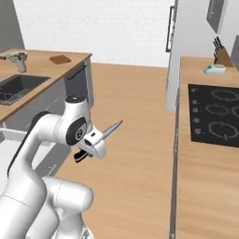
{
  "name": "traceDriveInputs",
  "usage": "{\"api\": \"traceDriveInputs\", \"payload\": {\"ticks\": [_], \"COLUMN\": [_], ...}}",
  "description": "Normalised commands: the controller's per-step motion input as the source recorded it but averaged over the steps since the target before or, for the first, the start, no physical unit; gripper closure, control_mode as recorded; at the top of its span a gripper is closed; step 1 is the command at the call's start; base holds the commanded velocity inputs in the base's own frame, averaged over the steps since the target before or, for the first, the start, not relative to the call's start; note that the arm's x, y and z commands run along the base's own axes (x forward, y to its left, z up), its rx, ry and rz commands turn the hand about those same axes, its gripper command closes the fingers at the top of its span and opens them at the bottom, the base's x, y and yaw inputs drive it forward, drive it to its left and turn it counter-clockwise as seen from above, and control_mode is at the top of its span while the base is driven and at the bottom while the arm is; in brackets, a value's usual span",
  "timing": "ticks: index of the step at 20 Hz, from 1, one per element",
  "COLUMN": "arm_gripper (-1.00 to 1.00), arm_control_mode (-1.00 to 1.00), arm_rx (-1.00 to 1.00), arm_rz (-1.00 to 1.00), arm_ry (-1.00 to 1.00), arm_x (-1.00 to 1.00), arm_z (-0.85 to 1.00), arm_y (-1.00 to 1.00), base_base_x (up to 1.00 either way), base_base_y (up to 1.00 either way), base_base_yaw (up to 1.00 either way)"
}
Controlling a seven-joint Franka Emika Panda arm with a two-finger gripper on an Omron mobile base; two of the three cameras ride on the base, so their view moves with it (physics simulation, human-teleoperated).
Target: Pick up the knife from the drawer and place it on the cutting board. Then place the meat from the plate to the cutting board.
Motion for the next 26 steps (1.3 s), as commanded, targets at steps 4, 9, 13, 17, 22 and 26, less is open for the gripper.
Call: {"api": "traceDriveInputs", "payload": {"ticks": [4, 9, 13, 17, 22, 26], "arm_gripper": [1.00, 1.00, 1.00, 1.00, 1.00, 1.00], "arm_control_mode": [1.00, 1.00, 1.00, 1.00, 1.00, 1.00], "arm_rx": [0.00, 0.00, 0.00, 0.00, 0.00, 0.00], "arm_rz": [0.00, 0.00, 0.00, 0.00, 0.00, 0.00], "arm_ry": [0.00, 0.00, 0.00, 0.00, 0.00, 0.00], "arm_x": [0.00, 0.00, 0.00, 0.00, 0.00, 0.00], "arm_z": [0.00, 0.00, 0.00, 0.00, 0.00, 0.00], "arm_y": [0.00, 0.00, 0.00, 0.00, 0.00, 0.00], "base_base_x": [1.00, 1.00, 1.00, 1.00, 1.00, 1.00], "base_base_y": [-0.23, -0.21, -0.09, -0.28, -0.25, -0.08], "base_base_yaw": [-0.18, -0.02, 0.04, 0.16, 0.16, 0.14]}}
